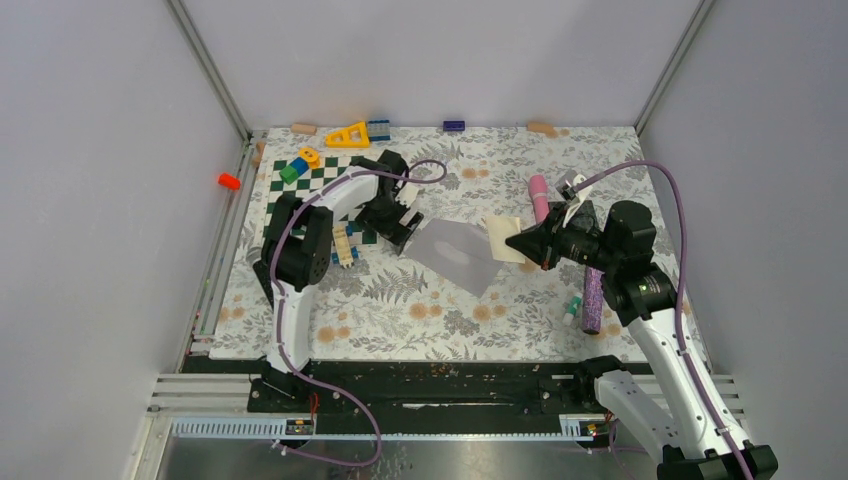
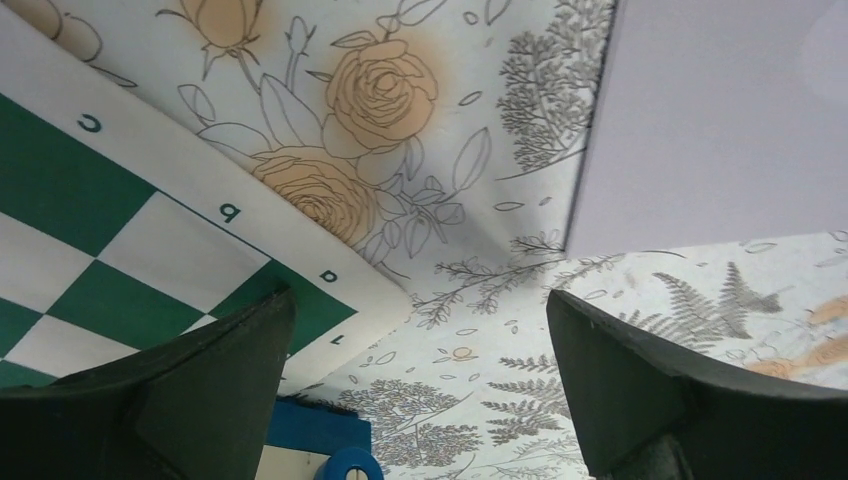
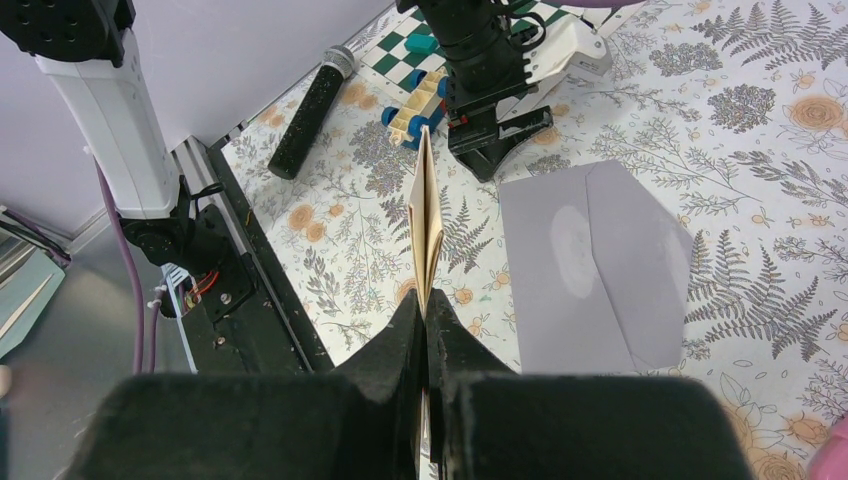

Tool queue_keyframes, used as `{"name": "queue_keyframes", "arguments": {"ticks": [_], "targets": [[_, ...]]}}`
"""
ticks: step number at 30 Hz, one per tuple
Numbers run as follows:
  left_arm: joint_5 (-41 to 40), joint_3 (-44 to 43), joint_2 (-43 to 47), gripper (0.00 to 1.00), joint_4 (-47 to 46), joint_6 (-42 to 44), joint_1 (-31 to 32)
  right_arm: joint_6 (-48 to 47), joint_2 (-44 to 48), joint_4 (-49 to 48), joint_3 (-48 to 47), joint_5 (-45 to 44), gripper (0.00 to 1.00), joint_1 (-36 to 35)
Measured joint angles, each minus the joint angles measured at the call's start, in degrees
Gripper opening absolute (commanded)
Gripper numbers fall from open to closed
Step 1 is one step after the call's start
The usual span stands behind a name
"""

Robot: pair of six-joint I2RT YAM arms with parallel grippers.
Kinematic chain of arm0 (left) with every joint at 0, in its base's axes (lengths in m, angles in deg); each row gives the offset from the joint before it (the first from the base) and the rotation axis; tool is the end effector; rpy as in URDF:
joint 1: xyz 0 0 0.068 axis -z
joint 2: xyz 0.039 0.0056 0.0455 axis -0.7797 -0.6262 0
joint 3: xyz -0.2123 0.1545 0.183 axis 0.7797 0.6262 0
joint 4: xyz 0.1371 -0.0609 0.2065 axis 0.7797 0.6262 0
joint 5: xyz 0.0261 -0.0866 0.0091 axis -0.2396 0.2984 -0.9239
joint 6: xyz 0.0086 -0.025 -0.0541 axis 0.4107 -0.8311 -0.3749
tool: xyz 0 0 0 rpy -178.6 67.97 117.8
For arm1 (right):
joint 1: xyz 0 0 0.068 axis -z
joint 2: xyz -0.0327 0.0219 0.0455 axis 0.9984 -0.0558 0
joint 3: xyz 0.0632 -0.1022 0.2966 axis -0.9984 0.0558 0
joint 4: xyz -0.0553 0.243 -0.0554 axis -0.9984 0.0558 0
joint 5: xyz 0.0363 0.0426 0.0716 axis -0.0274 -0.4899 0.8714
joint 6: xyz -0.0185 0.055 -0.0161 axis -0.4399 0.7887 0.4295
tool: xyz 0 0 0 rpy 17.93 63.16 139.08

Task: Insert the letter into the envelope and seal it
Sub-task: Adjust the envelope at the center of the board.

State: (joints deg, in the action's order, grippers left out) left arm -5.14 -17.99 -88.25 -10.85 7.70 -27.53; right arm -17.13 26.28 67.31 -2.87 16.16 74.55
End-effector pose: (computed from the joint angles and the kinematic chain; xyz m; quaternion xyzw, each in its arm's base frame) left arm 0.4112 -0.1860 0.1995 0.3080 0.9471 -0.0628 0.0643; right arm 0.1309 0.0607 0.3881 -0.2816 0.6889 0.3870 0.5444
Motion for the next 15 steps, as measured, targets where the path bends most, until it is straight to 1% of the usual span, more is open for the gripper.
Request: {"name": "queue_keyframes", "arguments": {"ticks": [7, 10, 15], "targets": [[5.42, -0.72, 1.60, 0.99, 0.50, 0.00, 0.61, 0.00, 0.00, -0.04, 0.00, 0.00, 0.00, 0.00], [5.05, -1.05, 3.08, 0.99, -0.35, 0.00, 2.73, 0.00, 0.00, -0.37, 0.00, -0.02, 0.00, 0.00], [0.92, -0.98, 4.68, 0.99, -2.82, 0.13, 7.69, -0.02, 0.00, -0.74, 0.02, -0.02, 0.00, 0.00]]}}
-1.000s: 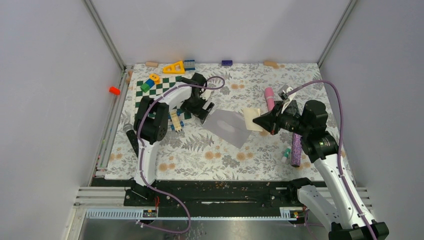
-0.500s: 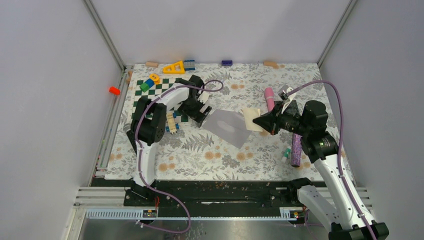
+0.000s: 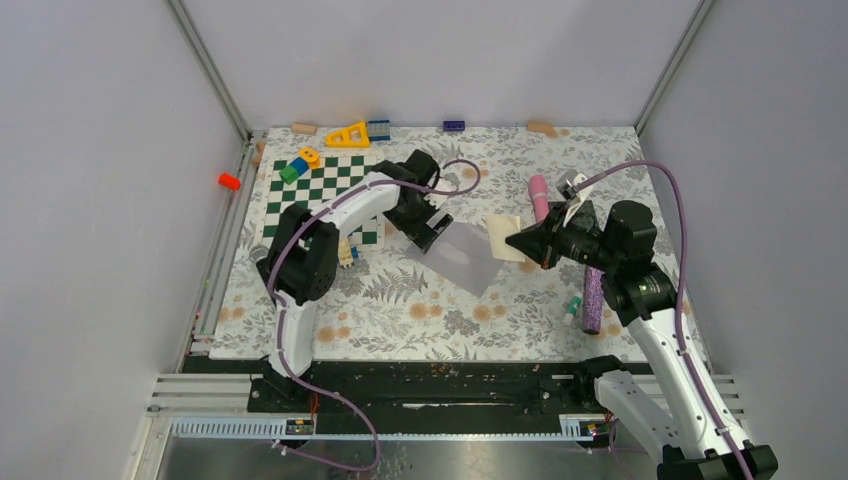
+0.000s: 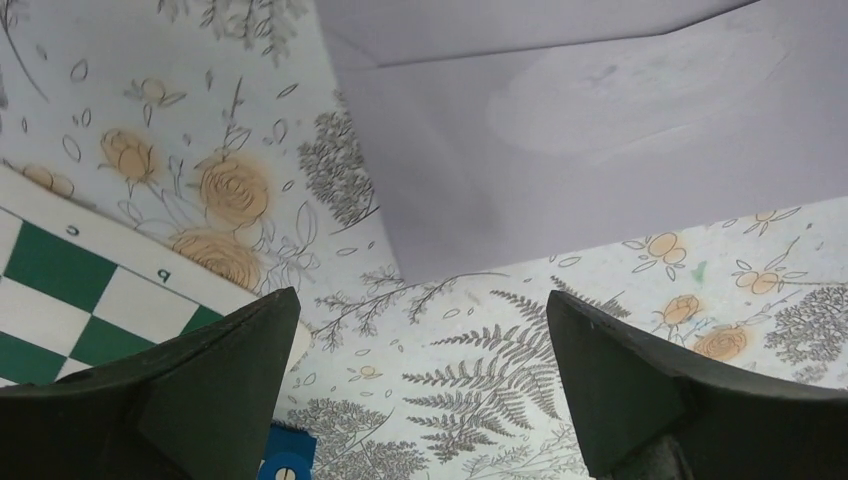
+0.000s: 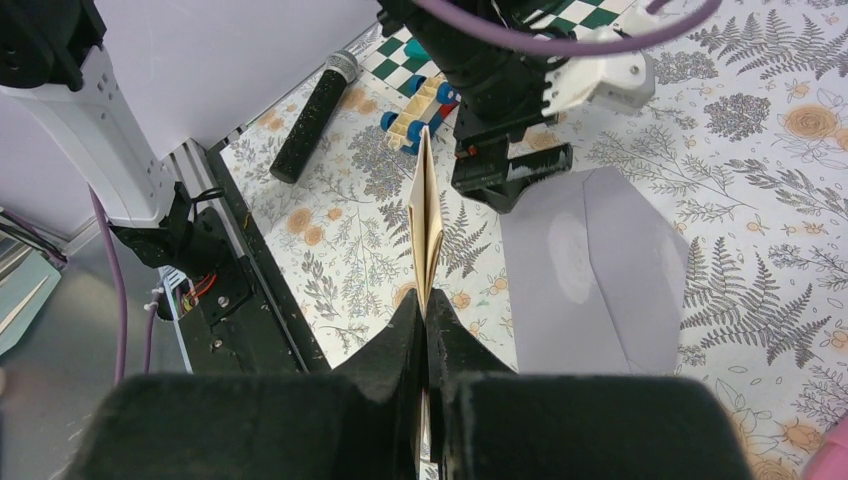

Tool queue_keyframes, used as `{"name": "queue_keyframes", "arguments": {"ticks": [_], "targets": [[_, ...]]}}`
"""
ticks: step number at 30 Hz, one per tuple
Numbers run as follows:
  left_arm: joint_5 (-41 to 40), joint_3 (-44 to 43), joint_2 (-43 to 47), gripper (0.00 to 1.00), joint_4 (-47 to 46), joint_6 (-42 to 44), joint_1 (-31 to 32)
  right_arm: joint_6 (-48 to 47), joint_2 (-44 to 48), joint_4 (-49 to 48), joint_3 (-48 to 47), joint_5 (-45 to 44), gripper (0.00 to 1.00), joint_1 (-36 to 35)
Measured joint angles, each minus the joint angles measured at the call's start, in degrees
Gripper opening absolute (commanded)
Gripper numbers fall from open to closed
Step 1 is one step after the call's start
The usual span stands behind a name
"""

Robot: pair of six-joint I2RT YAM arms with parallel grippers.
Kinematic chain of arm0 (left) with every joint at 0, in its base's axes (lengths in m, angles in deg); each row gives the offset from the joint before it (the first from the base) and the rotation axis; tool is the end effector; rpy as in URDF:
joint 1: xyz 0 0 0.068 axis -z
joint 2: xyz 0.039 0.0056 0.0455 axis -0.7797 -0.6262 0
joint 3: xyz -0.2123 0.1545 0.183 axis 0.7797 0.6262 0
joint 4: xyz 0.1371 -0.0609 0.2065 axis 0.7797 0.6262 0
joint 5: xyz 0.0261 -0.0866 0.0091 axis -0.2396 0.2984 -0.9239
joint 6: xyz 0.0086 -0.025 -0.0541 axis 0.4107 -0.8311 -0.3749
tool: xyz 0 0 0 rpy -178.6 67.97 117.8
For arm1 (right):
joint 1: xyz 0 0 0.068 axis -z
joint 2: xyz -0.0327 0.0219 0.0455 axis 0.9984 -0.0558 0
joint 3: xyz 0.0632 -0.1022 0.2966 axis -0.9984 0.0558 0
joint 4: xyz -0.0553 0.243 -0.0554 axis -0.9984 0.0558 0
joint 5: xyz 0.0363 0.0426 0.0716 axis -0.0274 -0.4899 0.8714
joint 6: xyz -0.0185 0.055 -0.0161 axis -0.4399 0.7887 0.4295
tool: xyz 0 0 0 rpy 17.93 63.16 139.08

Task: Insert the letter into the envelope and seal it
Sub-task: Adjust the envelope at the center of the board.

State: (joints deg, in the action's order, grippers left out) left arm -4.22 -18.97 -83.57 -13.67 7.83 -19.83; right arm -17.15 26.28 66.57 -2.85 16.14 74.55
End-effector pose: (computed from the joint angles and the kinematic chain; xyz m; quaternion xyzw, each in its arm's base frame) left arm 0.3820 -0.2398 0.2406 0.3738 0.9141 -0.0866 0.1311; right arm 0.1311 0.0607 0.3893 -0.2832 0.6851 0.3860 0.5491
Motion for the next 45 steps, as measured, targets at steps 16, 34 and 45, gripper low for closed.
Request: {"name": "queue_keyframes", "arguments": {"ticks": [16, 34, 45], "targets": [[-17.18, 8.48, 0.85, 0.99, -6.54, 7.72, 4.52, -0.02, -0.37, -0.07, 0.28, -3.76, 0.00, 0.00], [-28.83, -12.72, -13.51, 0.99, -8.74, 6.80, 5.20, -1.99, -8.09, 4.74, -2.38, -28.06, 0.00, 0.17], [-25.44, -25.07, -20.17, 0.99, -7.65, 2.36, 4.79, -2.45, -14.75, 6.27, -2.99, -28.35, 0.00, 0.22]]}}
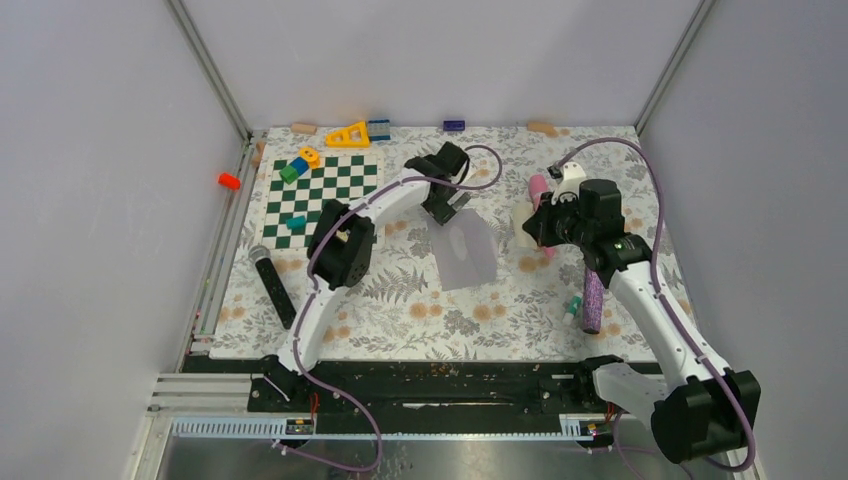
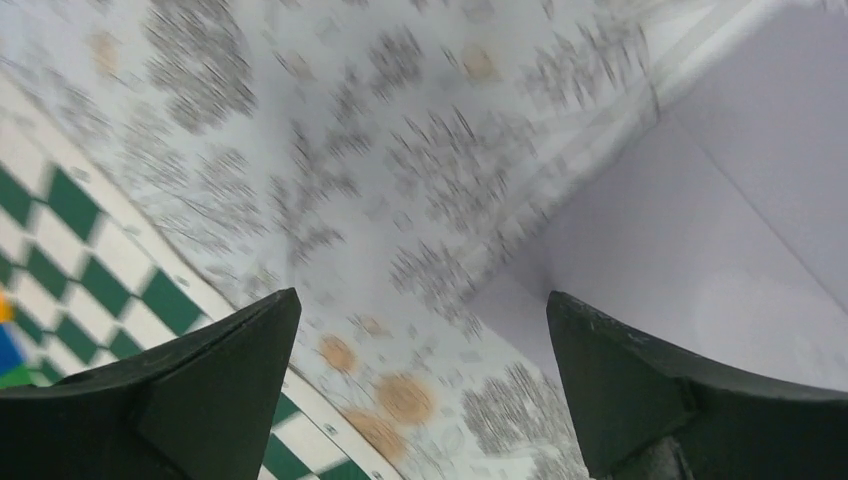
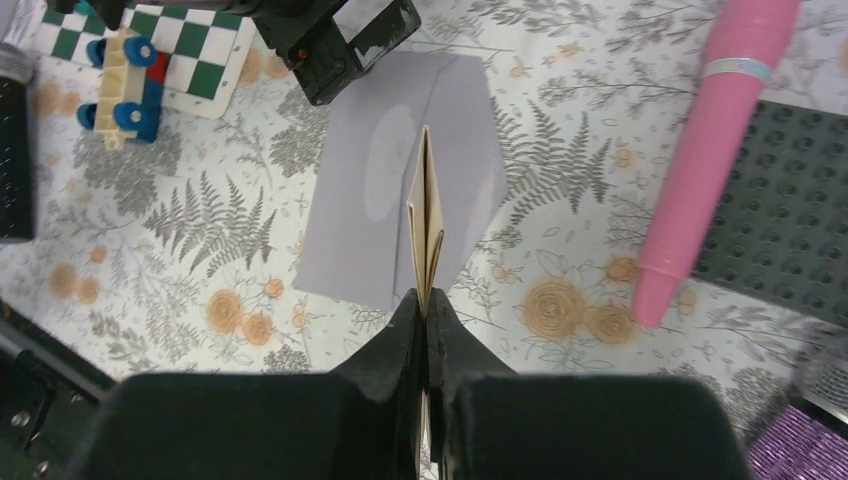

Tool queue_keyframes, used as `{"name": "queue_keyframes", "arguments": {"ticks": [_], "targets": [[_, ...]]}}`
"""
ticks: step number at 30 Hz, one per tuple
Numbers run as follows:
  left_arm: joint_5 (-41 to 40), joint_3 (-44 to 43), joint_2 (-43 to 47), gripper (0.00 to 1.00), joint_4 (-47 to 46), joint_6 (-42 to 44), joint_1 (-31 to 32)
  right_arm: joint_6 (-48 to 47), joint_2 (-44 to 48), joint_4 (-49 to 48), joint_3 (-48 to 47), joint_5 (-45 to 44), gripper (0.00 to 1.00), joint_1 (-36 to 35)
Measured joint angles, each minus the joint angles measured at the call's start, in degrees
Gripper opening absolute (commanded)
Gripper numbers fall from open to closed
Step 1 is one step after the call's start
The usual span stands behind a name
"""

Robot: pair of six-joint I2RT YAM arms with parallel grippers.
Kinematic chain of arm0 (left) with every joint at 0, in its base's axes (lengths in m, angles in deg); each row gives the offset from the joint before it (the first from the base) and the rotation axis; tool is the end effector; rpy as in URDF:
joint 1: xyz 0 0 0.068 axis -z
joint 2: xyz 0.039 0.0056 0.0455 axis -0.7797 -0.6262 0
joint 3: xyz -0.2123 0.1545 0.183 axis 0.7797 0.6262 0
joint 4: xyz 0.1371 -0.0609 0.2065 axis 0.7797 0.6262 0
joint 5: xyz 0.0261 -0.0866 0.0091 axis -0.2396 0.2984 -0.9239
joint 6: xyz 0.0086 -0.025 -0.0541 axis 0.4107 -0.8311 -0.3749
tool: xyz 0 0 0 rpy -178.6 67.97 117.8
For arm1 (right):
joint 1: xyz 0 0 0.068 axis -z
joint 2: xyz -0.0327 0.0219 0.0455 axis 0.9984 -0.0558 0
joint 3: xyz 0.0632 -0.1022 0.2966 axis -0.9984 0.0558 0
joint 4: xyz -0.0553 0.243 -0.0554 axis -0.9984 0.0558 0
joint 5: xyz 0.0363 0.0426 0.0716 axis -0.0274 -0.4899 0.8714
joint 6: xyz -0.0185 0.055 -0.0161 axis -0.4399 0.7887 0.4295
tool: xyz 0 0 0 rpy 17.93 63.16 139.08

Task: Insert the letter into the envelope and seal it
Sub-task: Adjust the envelope at the center of the board, then place the letter in the envelope.

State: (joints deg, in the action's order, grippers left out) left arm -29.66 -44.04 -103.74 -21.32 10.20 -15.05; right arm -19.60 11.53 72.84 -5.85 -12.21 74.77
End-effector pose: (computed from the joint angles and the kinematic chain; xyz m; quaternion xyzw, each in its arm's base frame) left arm 0.4604 -0.3195 0.2036 0.3724 0.8812 0.1026 0.2726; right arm 0.2068 0.0571 0.3519 -0.1320 0.8325 0.1970 0.5007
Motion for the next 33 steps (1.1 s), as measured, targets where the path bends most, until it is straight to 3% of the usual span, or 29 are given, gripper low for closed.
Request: {"name": "queue_keyframes", "arguments": {"ticks": [7, 11, 22, 33], "targets": [[18.71, 18.84, 15.63, 0.99, -1.79, -8.20, -4.74, -0.48, -8.61, 0.94, -3.72, 7.58, 0.00, 0.00], [29.77, 24.30, 22.08, 0.99, -4.13, -15.28, -9.42, -3.21, -15.72, 2.69, -8.20, 12.20, 0.00, 0.00], [49.92, 38.64, 21.66, 0.99, -9.81, -30.34, -10.69, -12.41, -36.22, 10.36, -22.03, 20.09, 0.00, 0.00], [57.59, 39.10, 19.28, 0.99, -16.63, -38.95, -10.64, -13.35, -49.57, 14.10, -31.04, 20.70, 0.00, -0.02]]}}
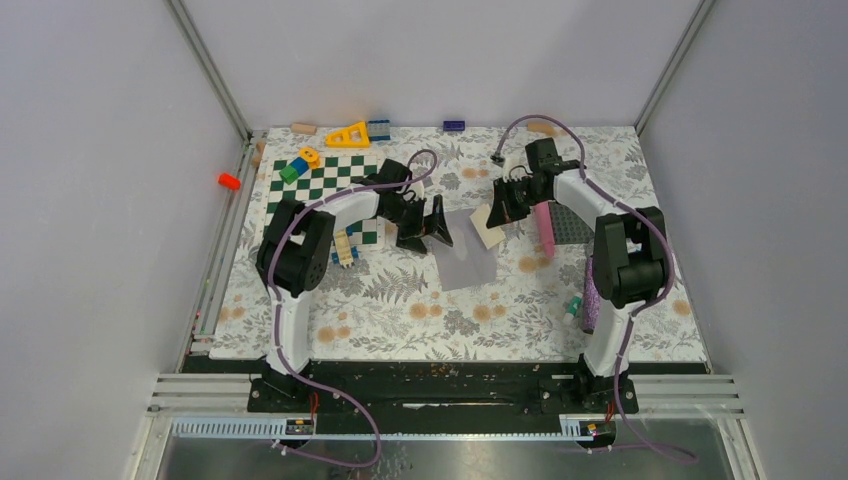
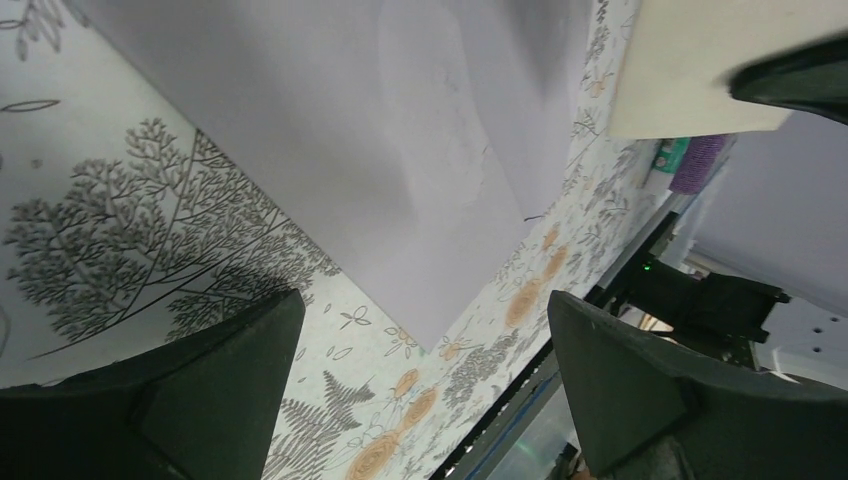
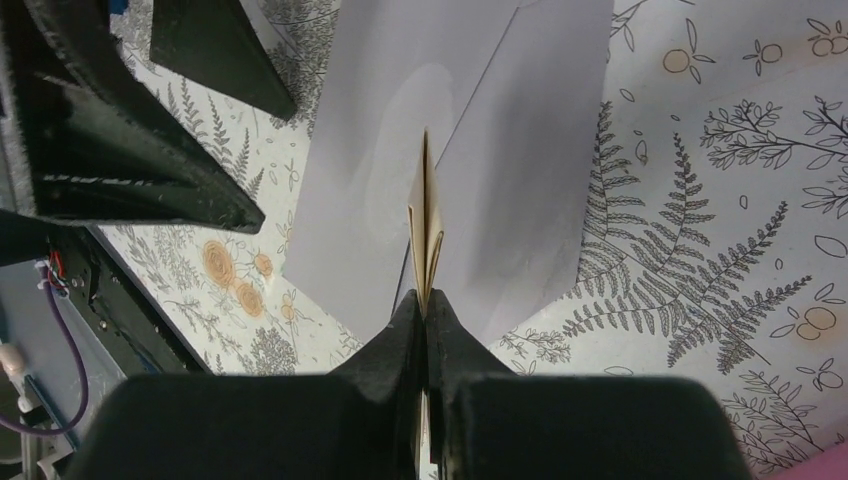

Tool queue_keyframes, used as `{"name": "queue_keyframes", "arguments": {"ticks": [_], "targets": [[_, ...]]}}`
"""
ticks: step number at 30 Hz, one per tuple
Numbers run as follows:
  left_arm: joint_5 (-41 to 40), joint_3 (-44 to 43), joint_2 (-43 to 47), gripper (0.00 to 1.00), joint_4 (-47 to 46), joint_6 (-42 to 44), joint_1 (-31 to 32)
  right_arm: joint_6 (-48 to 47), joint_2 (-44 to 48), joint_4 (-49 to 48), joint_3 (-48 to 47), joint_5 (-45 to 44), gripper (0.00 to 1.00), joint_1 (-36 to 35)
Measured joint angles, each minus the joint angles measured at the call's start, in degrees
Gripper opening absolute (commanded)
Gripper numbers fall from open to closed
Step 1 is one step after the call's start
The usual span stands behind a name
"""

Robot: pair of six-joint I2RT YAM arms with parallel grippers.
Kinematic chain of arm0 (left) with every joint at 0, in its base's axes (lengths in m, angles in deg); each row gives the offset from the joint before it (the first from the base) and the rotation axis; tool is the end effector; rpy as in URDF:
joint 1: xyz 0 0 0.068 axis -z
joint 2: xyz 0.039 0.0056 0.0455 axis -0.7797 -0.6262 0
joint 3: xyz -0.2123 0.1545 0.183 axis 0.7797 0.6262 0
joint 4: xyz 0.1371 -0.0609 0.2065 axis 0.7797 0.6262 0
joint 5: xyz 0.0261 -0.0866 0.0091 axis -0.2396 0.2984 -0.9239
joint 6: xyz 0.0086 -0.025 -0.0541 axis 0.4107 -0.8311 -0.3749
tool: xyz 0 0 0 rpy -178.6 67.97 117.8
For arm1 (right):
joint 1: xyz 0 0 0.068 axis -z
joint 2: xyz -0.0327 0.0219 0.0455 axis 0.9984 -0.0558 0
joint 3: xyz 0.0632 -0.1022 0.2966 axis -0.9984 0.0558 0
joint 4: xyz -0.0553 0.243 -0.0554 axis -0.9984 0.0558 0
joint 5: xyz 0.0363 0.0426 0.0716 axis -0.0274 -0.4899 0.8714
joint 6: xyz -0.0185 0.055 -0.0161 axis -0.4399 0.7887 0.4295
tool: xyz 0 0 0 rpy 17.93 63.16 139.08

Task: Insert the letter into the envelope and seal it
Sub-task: Place the letter in the envelope.

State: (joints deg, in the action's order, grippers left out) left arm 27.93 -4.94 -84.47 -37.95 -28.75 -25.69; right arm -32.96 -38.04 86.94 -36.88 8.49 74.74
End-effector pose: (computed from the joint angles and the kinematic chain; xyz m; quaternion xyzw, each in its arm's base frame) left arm 0.3960 -0.2207 0.1923 0.0835 0.9166 -0.3876 0.0518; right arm 0.4055 0.1143 0.2541 -0.2508 0.8813 0.3156 0.2468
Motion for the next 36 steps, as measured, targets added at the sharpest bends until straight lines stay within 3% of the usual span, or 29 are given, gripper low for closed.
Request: {"name": "queue_keyframes", "arguments": {"ticks": [17, 36], "targets": [[5.31, 0.76, -1.68, 0.99, -5.29, -5.84, 0.15, 5.90, -5.20, 2.16, -2.29, -6.62, 0.01, -4.57], [6.82, 1.90, -1.68, 0.99, -7.43, -7.28, 0.28, 14.38, -7.52, 1.86, -0.98, -18.25, 0.11, -5.16]]}}
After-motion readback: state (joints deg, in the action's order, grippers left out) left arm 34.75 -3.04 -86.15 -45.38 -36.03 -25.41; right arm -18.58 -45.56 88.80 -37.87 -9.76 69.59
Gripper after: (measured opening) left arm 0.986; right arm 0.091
